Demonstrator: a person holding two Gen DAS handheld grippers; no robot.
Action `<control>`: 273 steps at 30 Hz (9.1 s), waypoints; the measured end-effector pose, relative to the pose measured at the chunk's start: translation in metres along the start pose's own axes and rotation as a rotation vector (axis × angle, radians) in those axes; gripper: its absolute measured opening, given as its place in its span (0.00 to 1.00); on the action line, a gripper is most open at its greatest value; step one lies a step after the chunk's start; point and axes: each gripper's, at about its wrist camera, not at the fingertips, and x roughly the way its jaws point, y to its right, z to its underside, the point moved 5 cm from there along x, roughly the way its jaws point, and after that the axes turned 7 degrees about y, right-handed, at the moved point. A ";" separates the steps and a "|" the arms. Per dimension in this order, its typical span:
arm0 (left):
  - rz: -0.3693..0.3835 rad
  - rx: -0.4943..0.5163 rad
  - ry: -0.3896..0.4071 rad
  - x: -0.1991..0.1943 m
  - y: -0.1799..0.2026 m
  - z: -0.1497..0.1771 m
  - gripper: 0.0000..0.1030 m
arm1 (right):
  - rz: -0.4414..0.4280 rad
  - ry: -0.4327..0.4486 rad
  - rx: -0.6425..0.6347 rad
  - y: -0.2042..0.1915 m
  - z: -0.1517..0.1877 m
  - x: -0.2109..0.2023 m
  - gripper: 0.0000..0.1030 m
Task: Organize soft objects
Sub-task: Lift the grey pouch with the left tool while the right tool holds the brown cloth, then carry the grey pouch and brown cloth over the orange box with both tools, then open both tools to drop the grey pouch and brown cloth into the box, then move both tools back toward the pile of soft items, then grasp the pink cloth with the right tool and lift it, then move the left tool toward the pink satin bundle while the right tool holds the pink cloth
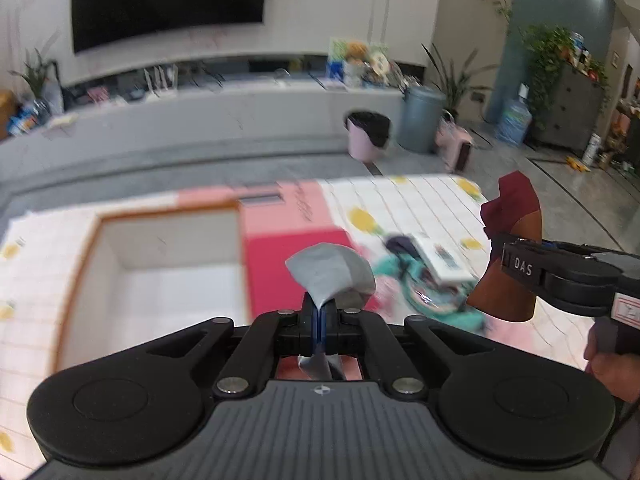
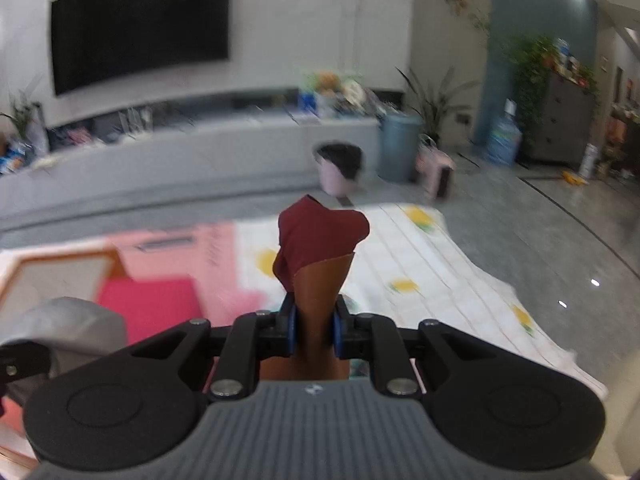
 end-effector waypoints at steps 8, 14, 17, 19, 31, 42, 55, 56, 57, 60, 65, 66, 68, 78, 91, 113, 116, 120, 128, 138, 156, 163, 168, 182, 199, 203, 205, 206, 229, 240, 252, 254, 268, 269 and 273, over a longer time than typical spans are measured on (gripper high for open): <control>-0.163 -0.017 0.051 -0.012 -0.072 -0.021 0.02 | -0.196 0.139 -0.019 -0.085 -0.055 -0.031 0.16; -0.244 -0.113 0.011 0.004 -0.129 -0.009 0.02 | -0.361 0.167 -0.032 -0.146 -0.074 -0.046 0.16; -0.271 -0.160 -0.017 0.013 -0.152 0.001 0.02 | -0.438 0.141 -0.066 -0.175 -0.068 -0.046 0.16; -0.284 -0.177 -0.039 0.019 -0.166 0.009 0.02 | -0.486 0.099 -0.074 -0.191 -0.060 -0.043 0.16; -0.309 -0.163 -0.166 0.068 -0.183 0.054 0.02 | -0.525 -0.140 -0.218 -0.260 0.017 0.032 0.16; -0.278 -0.069 -0.265 0.104 -0.171 0.075 0.02 | -0.524 -0.219 -0.286 -0.266 0.056 0.063 0.15; -0.205 -0.099 -0.227 0.092 -0.168 0.072 0.50 | -0.499 -0.182 -0.385 -0.276 0.066 0.058 0.15; -0.206 -0.094 -0.214 0.090 -0.167 0.070 0.51 | -0.496 -0.181 -0.387 -0.277 0.065 0.058 0.15; -0.206 -0.089 -0.201 0.087 -0.166 0.069 0.52 | -0.494 -0.179 -0.389 -0.277 0.065 0.057 0.15; -0.182 -0.096 -0.168 0.078 -0.166 0.067 0.55 | -0.492 -0.177 -0.399 -0.278 0.066 0.058 0.15; -0.168 -0.116 -0.130 0.059 -0.171 0.066 0.67 | -0.483 -0.184 -0.400 -0.281 0.066 0.057 0.16; -0.168 -0.118 -0.122 0.056 -0.171 0.064 0.67 | -0.478 -0.185 -0.398 -0.281 0.066 0.057 0.16; -0.166 -0.138 -0.107 0.050 -0.173 0.063 0.67 | -0.471 -0.187 -0.392 -0.281 0.067 0.056 0.17; -0.192 -0.187 -0.097 0.050 -0.191 0.059 0.67 | -0.446 -0.172 -0.412 -0.287 0.066 0.054 0.46; -0.190 -0.203 -0.092 0.046 -0.197 0.062 0.67 | -0.472 -0.074 -0.445 -0.291 0.057 0.031 0.91; -0.183 -0.258 -0.036 0.033 -0.197 0.051 0.67 | -0.430 -0.031 -0.356 -0.274 0.039 0.019 0.95; -0.184 -0.280 -0.005 0.023 -0.191 0.040 0.67 | -0.424 -0.026 -0.331 -0.264 0.031 0.016 0.95; -0.138 -0.281 0.012 0.016 -0.174 0.023 0.68 | -0.400 0.015 -0.283 -0.243 0.013 0.008 0.95; -0.117 -0.192 0.035 0.019 -0.117 -0.003 0.68 | -0.354 0.092 -0.171 -0.178 -0.031 -0.008 0.95; -0.011 -0.101 0.051 0.039 -0.022 -0.022 0.68 | -0.174 0.176 -0.110 -0.076 -0.066 -0.027 0.95; 0.094 0.049 -0.073 0.110 0.115 0.020 0.68 | -0.003 -0.054 -0.011 0.075 -0.002 0.054 0.95; 0.073 0.068 -0.117 0.137 0.127 0.053 0.67 | 0.025 -0.217 -0.071 0.091 0.050 0.101 0.94; 0.073 0.076 -0.164 0.155 0.130 0.068 0.67 | 0.045 -0.306 -0.046 0.098 0.071 0.131 0.93; 0.059 0.119 -0.151 0.170 0.139 0.077 0.67 | 0.022 -0.481 -0.136 0.077 0.109 0.178 0.55; -0.051 0.060 -0.215 0.203 0.133 0.085 0.67 | -0.067 -0.498 -0.027 0.078 0.109 0.173 0.28; -0.097 0.052 -0.198 0.209 0.135 0.083 0.67 | -0.069 -0.498 -0.038 0.077 0.110 0.173 0.27; -0.113 0.042 -0.196 0.212 0.136 0.083 0.67 | -0.071 -0.498 -0.033 0.078 0.110 0.172 0.27; -0.122 0.039 -0.191 0.213 0.136 0.082 0.67 | -0.071 -0.497 -0.033 0.078 0.110 0.172 0.27; -0.118 0.049 -0.205 0.147 0.118 0.135 0.05 | -0.068 -0.497 -0.059 0.077 0.111 0.171 0.29; -0.056 0.102 -0.272 0.103 0.116 0.160 0.06 | -0.071 -0.501 -0.064 0.078 0.111 0.170 0.30; -0.017 0.003 0.021 0.092 0.114 0.118 0.84 | -0.072 -0.505 -0.081 0.077 0.111 0.168 0.32; -0.078 0.003 0.012 0.107 0.116 0.115 0.84 | -0.071 -0.506 -0.083 0.077 0.111 0.168 0.32; -0.114 -0.129 0.028 0.152 0.106 0.135 0.20 | -0.080 -0.499 -0.056 0.079 0.112 0.169 0.33; -0.107 -0.131 0.034 0.149 0.104 0.136 0.19 | -0.080 -0.500 -0.054 0.079 0.112 0.169 0.33; -0.106 -0.084 0.017 0.130 0.101 0.146 0.19 | -0.080 -0.499 -0.055 0.079 0.112 0.168 0.33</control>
